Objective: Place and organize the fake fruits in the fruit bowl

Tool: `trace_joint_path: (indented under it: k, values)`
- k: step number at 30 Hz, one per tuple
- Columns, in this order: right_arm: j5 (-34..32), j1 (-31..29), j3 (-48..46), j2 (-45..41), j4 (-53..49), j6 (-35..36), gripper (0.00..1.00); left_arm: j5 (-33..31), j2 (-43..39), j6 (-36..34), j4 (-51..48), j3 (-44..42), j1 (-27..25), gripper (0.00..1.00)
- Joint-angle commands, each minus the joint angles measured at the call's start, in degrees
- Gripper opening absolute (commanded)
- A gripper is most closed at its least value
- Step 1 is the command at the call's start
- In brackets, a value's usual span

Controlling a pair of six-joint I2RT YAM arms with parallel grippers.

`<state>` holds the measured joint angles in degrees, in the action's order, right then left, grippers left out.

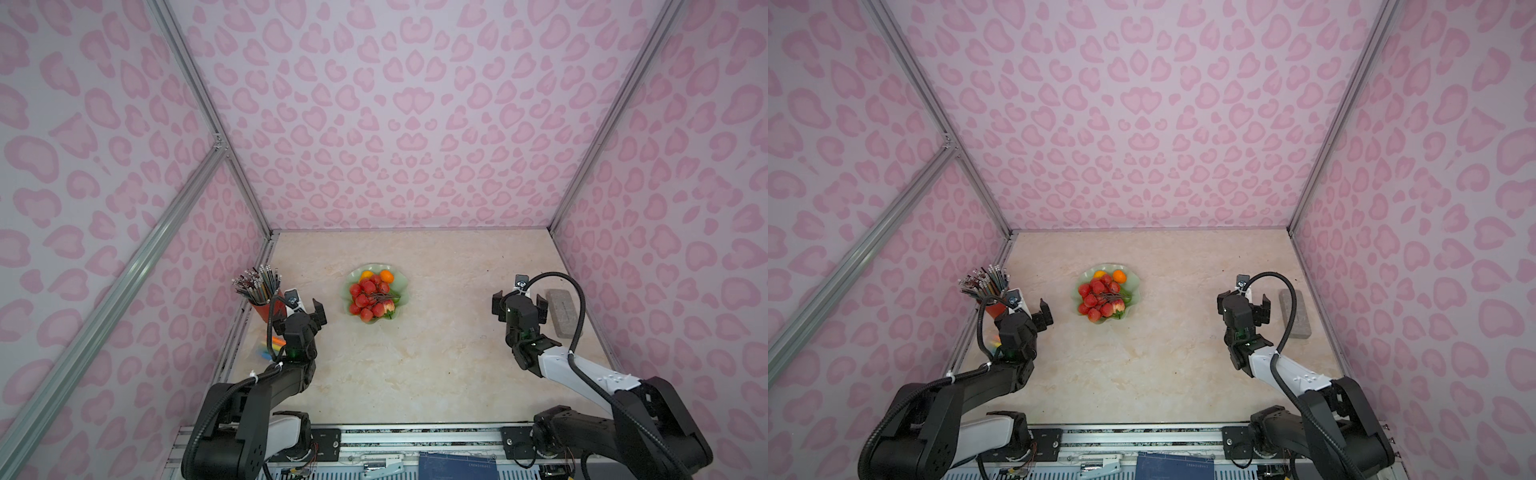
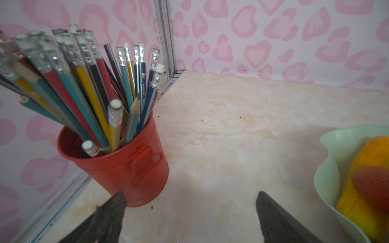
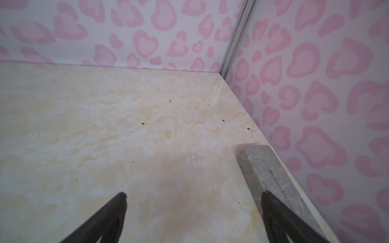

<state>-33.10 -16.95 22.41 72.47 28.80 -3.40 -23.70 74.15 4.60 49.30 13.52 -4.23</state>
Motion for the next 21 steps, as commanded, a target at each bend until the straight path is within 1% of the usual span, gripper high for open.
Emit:
trace_joint_path:
  k: [1,2,3,4,6,7,8,10,11,12,13,14,15,16,18,19,21]
  values:
    - [-2.04,3.13,-2.78,5.39,15.59,1.47,0.99,3.7,6.53,1.13,10.81,1.55,2.09,0.98]
    - [-2.4,3.88,-3.55,7.2,20.25,2.27,1.0,5.02,8.87,0.68,12.67,1.55,2.26,0.98]
    - [-1.39,4.02,-4.52,8.44,25.33,5.37,1.0,5.47,11.11,0.05,14.96,2.07,2.17,0.98]
    - [-0.24,4.73,-4.42,9.45,26.77,6.01,1.0,6.07,9.89,0.26,8.75,4.0,2.2,0.98]
    - [2.88,7.28,-3.59,12.29,26.35,3.5,1.0,6.89,10.69,0.58,10.47,3.9,2.82,0.98]
    - [4.51,8.52,-4.78,14.66,32.29,3.43,1.0,7.15,9.99,0.69,8.74,4.19,2.91,0.98]
    - [5.04,9.06,-5.43,15.39,34.61,3.22,1.0,6.98,10.54,0.63,9.92,4.06,2.95,0.97]
    - [6.67,9.76,-3.89,12.79,26.78,1.57,1.0,7.12,10.27,0.66,9.01,4.24,2.95,0.97]
    - [8.66,10.37,-3.53,12.69,25.5,1.43,1.0,6.98,10.47,0.66,9.69,4.15,2.93,0.97]
    - [10.18,11.05,-4.29,14.89,28.54,1.25,1.0,7.12,10.15,0.67,9.13,4.12,2.91,0.98]
    - [9.96,11.04,-6.18,18.98,38.91,3.12,1.0,7.04,10.33,0.58,9.57,4.06,2.92,0.98]
    - [8.6,10.0,-6.44,18.46,38.76,3.64,1.0,7.05,10.22,0.57,9.56,4.02,2.91,0.98]
    - [8.36,9.18,-5.9,16.48,34.51,3.77,1.0,7.01,10.15,0.65,9.15,4.14,2.96,0.97]
    - [9.72,9.49,-6.03,15.24,32.15,3.19,1.0,7.01,10.25,0.57,9.55,4.06,2.94,0.97]
    - [8.85,9.7,-6.79,18.38,38.97,3.94,1.0,7.0,10.14,0.55,9.45,4.03,2.96,0.97]
    - [8.14,9.34,-6.73,18.75,39.71,4.24,1.0,7.03,10.21,0.53,9.5,4.0,2.91,0.98]
    - [8.05,9.39,-5.76,16.64,34.33,3.42,1.0,7.23,10.56,0.82,8.45,4.73,3.11,0.98]
